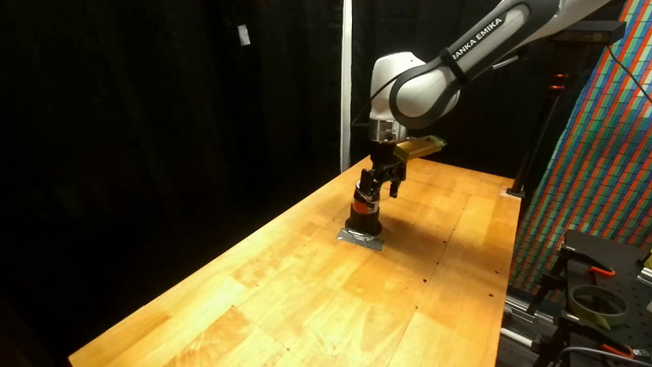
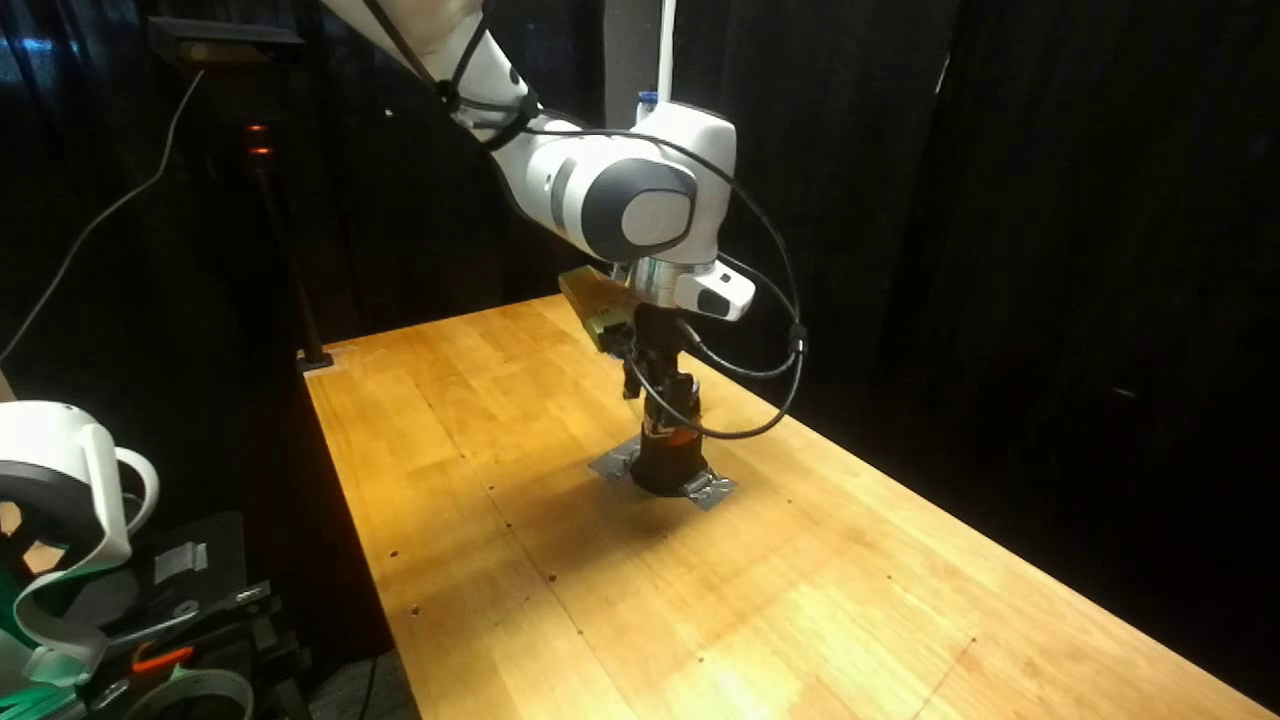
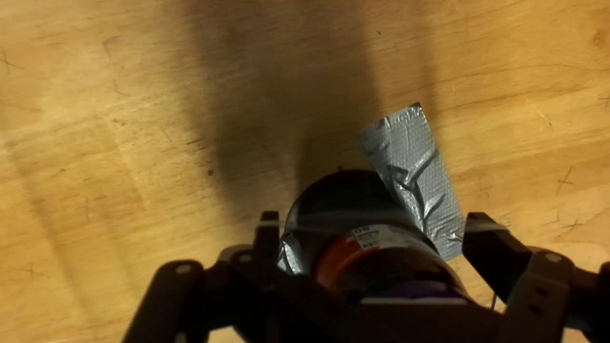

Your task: Put the elastic band on the brown cup

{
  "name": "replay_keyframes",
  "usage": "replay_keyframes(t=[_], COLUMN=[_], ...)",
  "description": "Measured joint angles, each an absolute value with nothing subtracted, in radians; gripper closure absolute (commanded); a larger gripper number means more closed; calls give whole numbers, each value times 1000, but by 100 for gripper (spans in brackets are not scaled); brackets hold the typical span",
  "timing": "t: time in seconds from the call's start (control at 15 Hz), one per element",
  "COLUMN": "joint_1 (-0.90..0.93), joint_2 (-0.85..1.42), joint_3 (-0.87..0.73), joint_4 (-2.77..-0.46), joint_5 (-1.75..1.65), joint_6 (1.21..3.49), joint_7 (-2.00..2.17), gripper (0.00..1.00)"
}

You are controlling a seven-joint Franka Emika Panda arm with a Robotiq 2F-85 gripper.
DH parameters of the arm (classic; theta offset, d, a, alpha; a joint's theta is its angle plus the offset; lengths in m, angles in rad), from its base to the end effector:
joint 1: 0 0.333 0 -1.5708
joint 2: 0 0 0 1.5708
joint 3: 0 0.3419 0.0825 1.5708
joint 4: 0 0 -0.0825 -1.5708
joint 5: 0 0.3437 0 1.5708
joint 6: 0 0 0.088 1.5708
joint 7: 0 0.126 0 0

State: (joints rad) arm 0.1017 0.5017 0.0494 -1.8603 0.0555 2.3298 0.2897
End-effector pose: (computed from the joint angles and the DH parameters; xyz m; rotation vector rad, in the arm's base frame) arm 0.6141 0.0927 0.2783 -3.0729 0.2822 0.0695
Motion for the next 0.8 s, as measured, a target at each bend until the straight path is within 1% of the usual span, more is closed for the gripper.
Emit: replay_keyframes(t=[0.07, 0.27, 0.6, 0.67, 0.8], joint_1=[102, 102, 140, 160, 223], joint_2=[488, 450, 395, 387, 376], joint_3=[50, 50, 40, 28, -22], joint_4=[-1895, -1999, -2193, -2231, -2306], joint_5=[60, 66, 66, 66, 61], joint_6=[2366, 2523, 2917, 2997, 3159], joint_7=[290, 293, 365, 382, 418], gripper=[26, 51, 87, 91, 95])
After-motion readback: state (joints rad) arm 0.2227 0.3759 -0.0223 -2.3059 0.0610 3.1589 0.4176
